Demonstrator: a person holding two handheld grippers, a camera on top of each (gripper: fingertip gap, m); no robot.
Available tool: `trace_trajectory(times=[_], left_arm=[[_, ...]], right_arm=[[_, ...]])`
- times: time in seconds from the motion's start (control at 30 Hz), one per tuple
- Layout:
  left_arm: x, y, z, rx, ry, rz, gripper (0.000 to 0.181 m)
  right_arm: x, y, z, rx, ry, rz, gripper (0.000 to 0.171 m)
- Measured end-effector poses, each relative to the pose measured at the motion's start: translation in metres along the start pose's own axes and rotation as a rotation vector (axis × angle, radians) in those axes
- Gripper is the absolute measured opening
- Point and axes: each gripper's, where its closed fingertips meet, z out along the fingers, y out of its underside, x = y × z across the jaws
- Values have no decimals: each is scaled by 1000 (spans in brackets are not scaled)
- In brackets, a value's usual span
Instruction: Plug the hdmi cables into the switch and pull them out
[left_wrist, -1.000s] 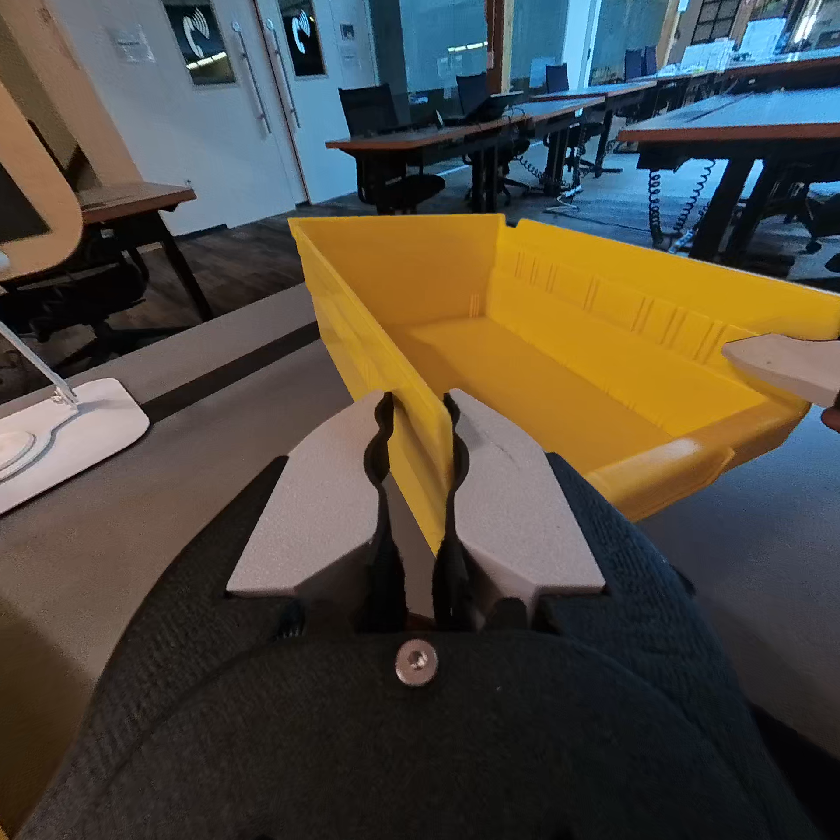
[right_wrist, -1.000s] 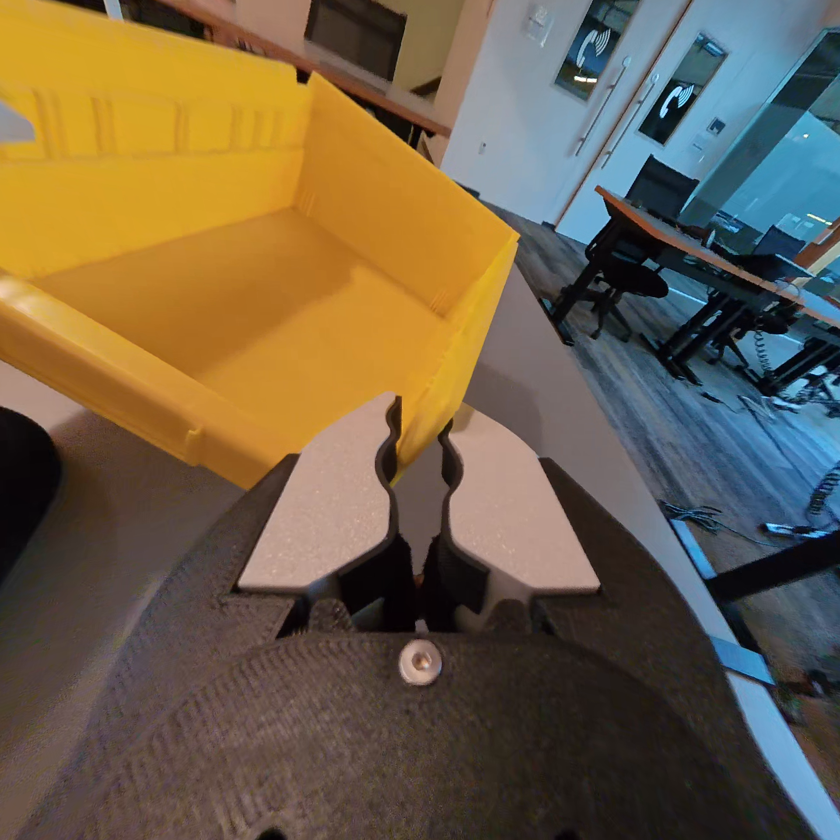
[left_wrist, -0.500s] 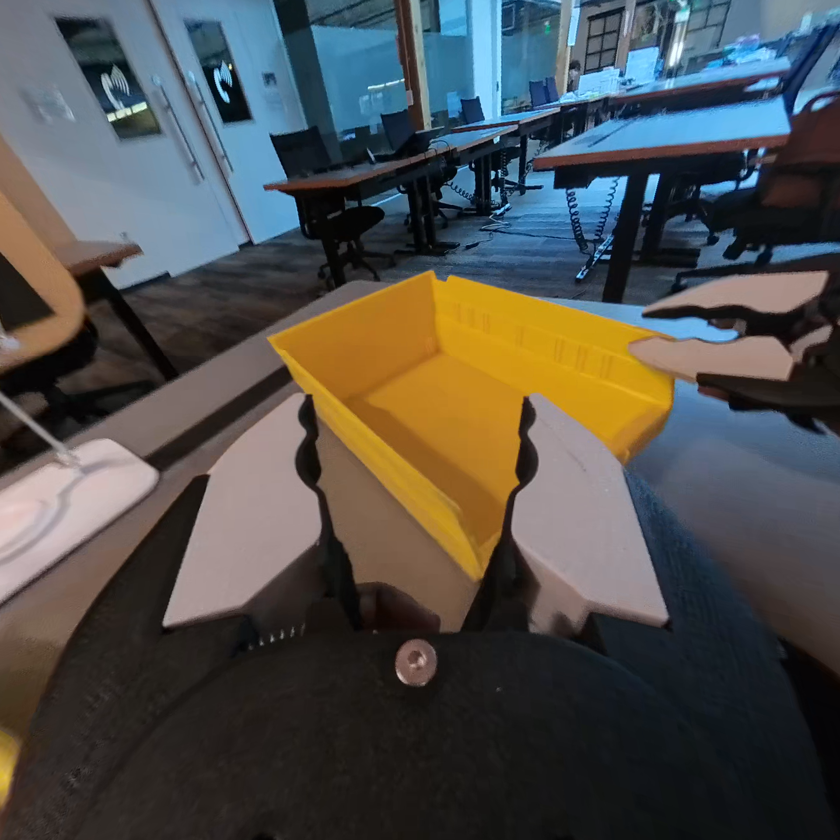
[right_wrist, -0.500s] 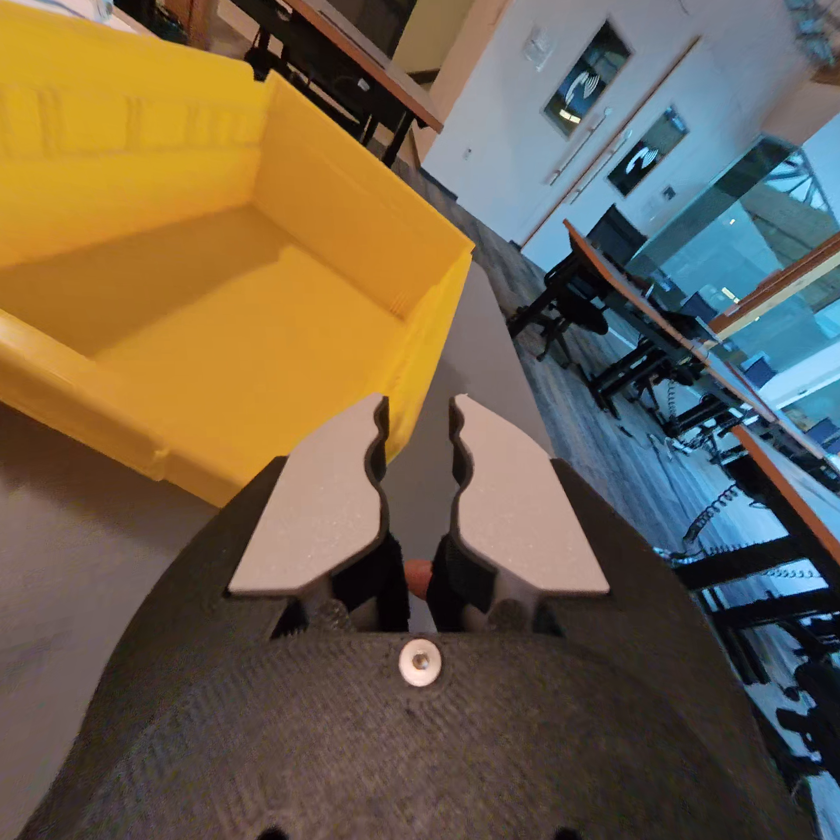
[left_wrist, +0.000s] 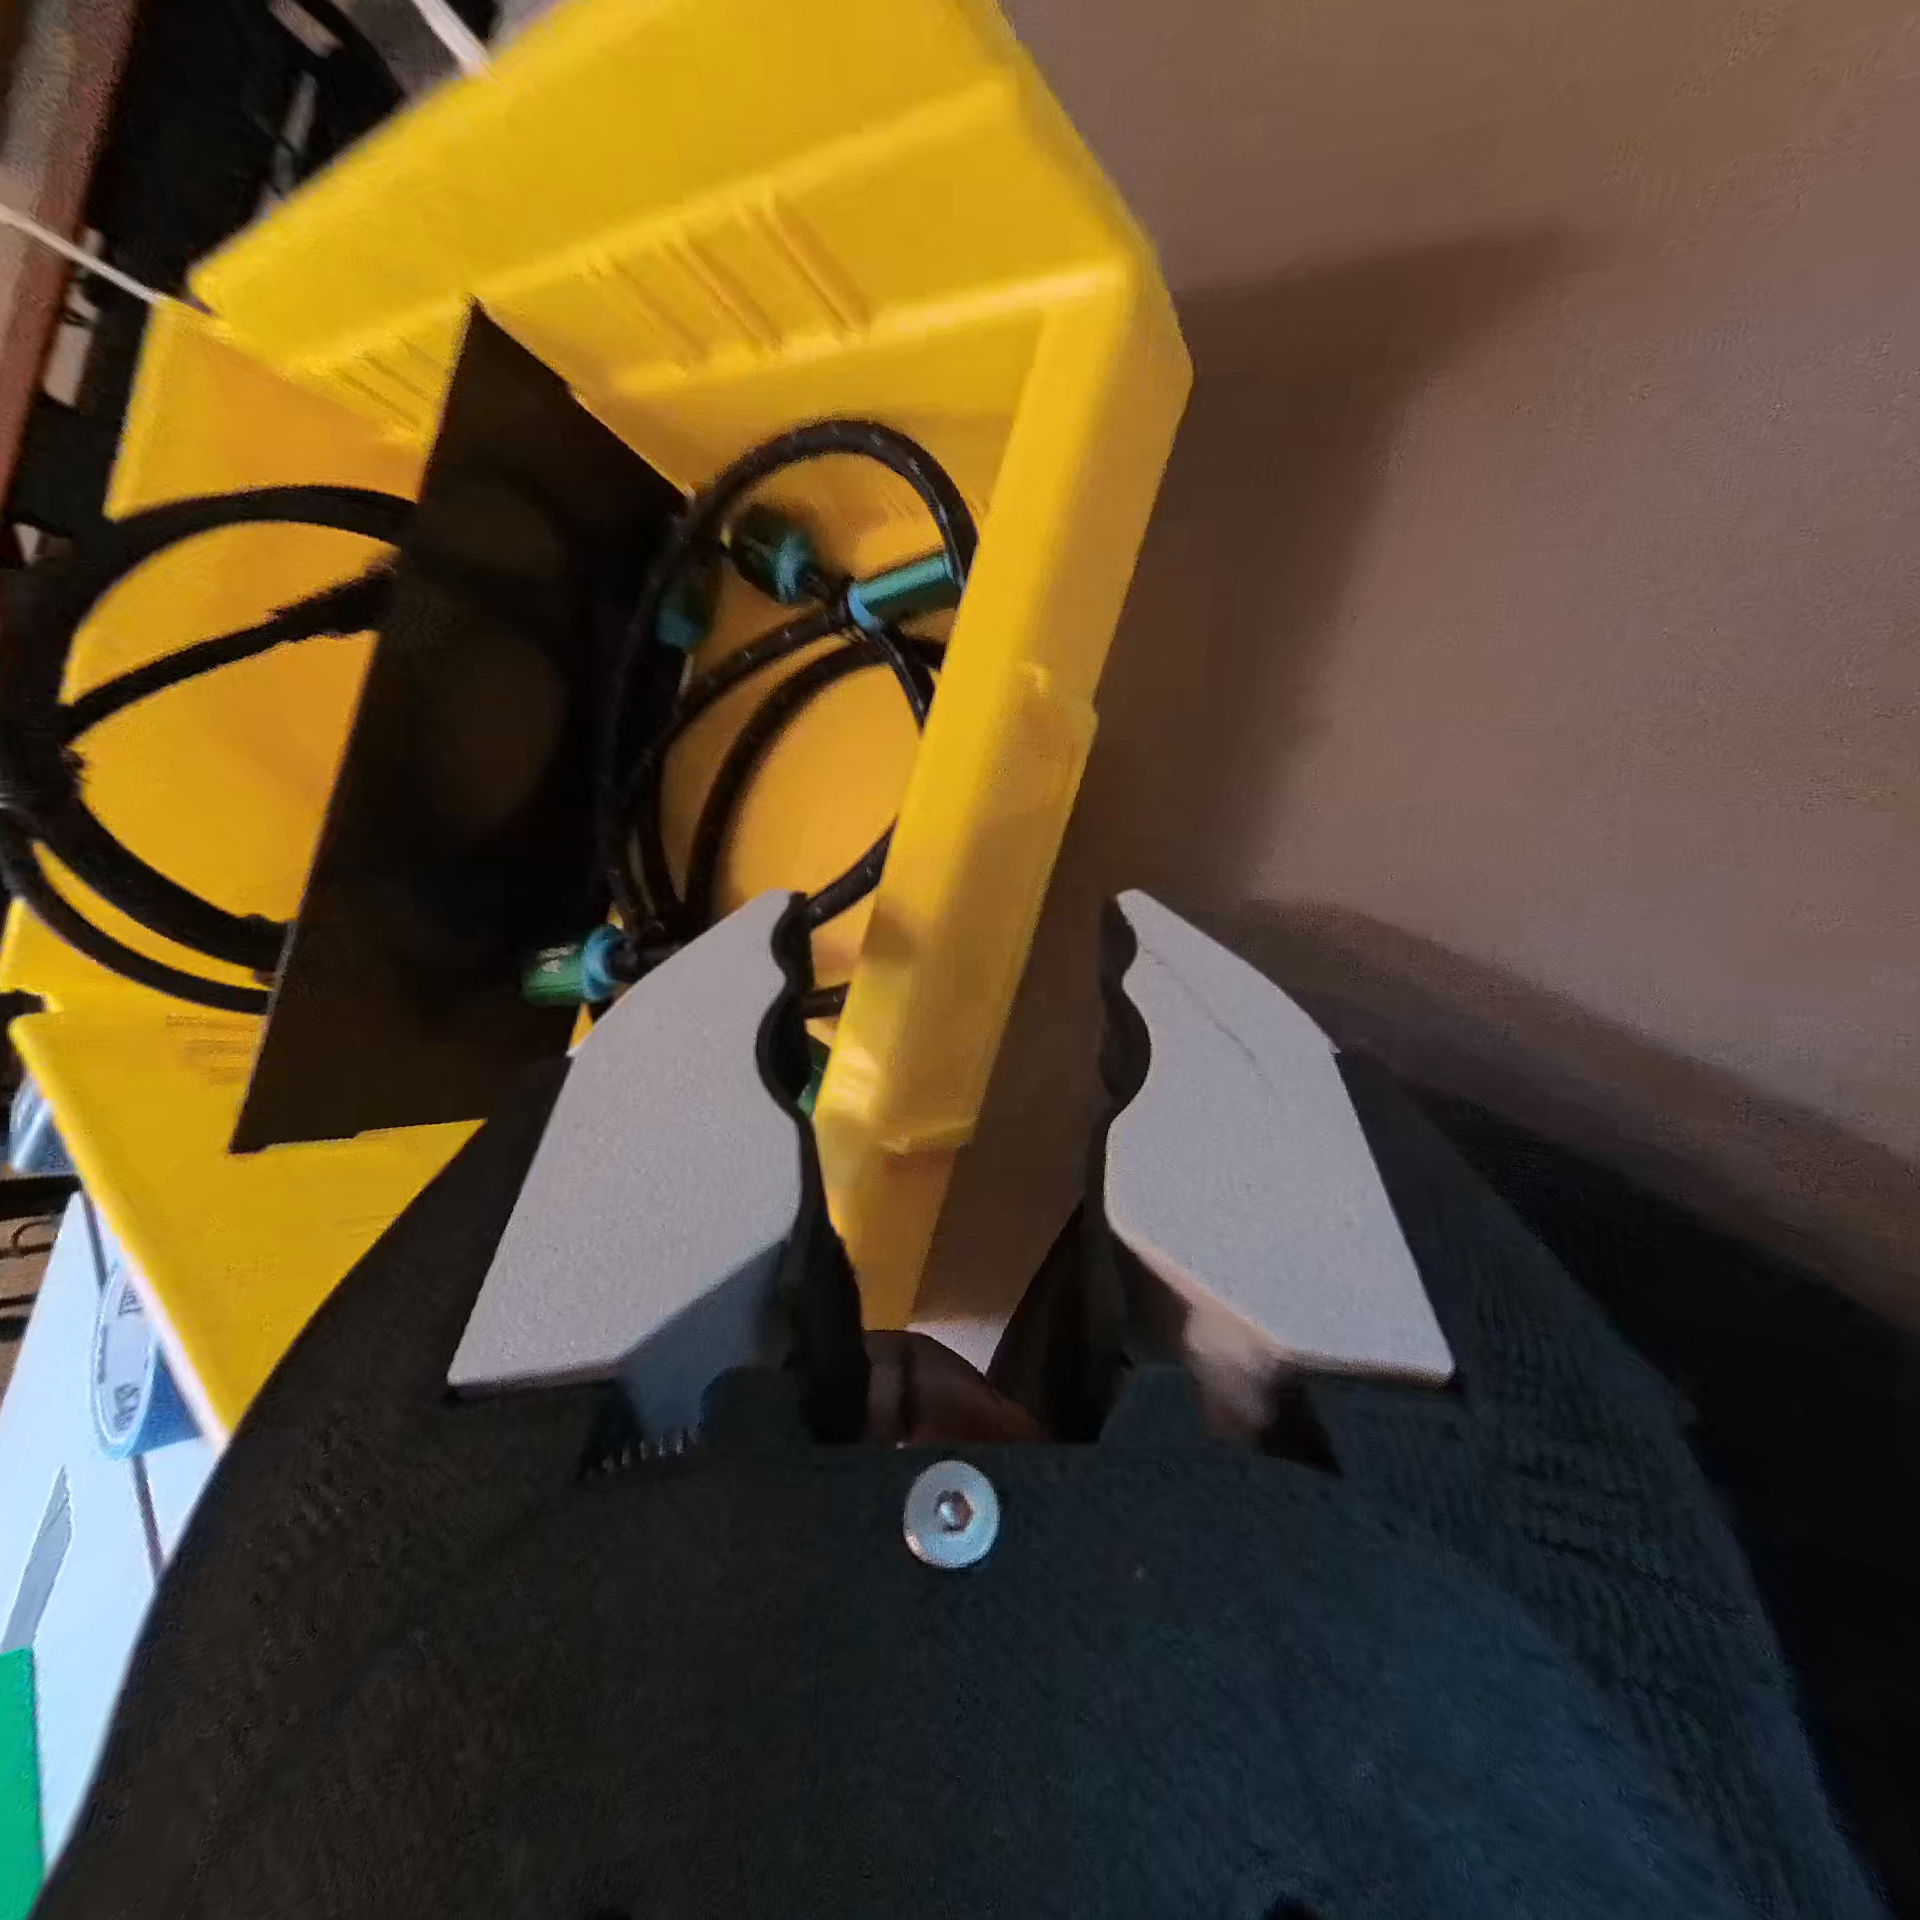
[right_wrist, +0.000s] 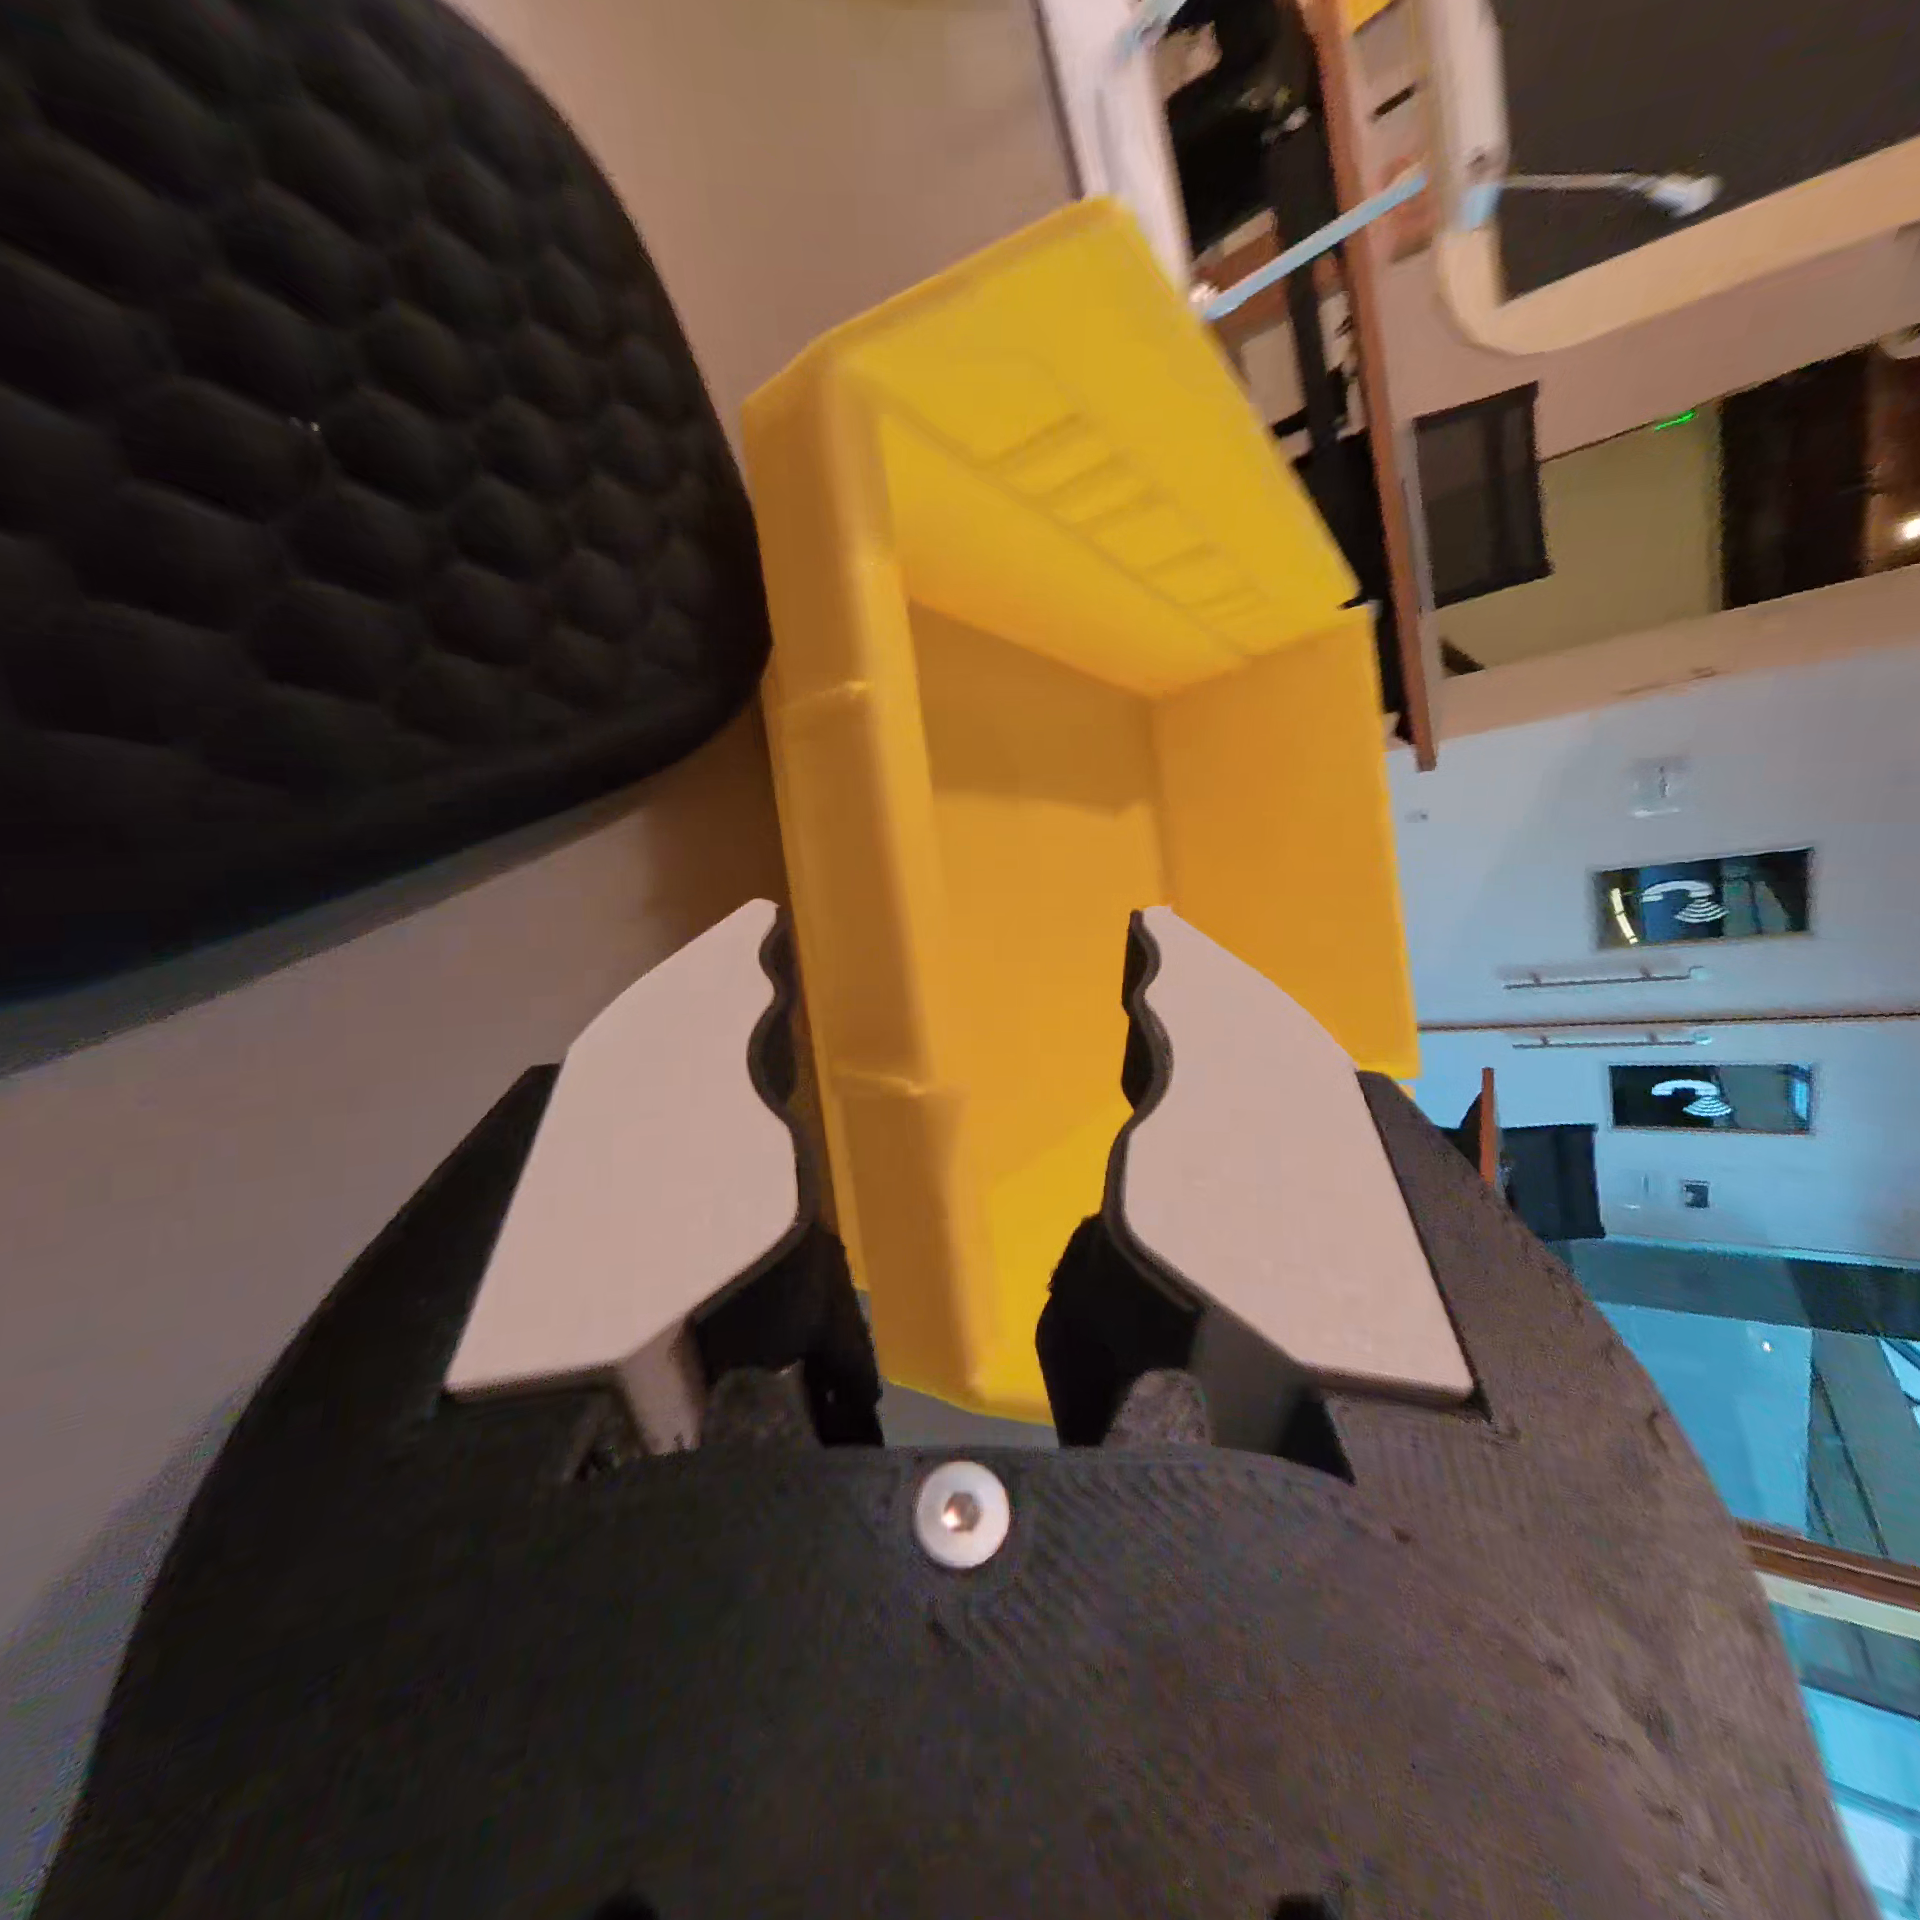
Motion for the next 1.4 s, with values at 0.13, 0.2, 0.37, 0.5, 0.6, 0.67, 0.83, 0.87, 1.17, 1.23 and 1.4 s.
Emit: trace_trajectory(times=[0.13,0.2,0.37,0.5,0.6,0.67,0.83,0.87,1.17,1.23,1.4], left_arm=[[-6,18,7,-42,25,37,35],[-15,29,5,-58,16,44,35],[-42,70,-12,-82,-50,-22,41],[-55,105,-32,-86,-92,-53,43],[-60,129,-49,-96,-121,-50,43],[-62,145,-63,-90,-133,-40,42],[-56,187,-104,-107,-124,14,39],[-53,194,-113,-109,-121,5,39],[-11,233,-185,-55,-218,-143,46],[-3,236,-195,-32,-262,-165,47],[4,234,-208,20,-267,-280,57]], right_arm=[[-14,17,21,-133,-32,-51,46],[-14,27,26,-181,-17,-47,33],[-9,38,25,-188,5,5,34],[-4,54,21,-233,28,53,36],[-2,62,18,-244,36,71,36],[-2,65,16,-245,34,74,37],[-6,78,-2,-258,-17,52,36],[-8,82,-8,-257,-36,56,37],[-33,110,-80,-250,-204,248,41],[-36,110,-87,-235,-224,295,42],[-35,96,-92,-111,-242,390,43]])
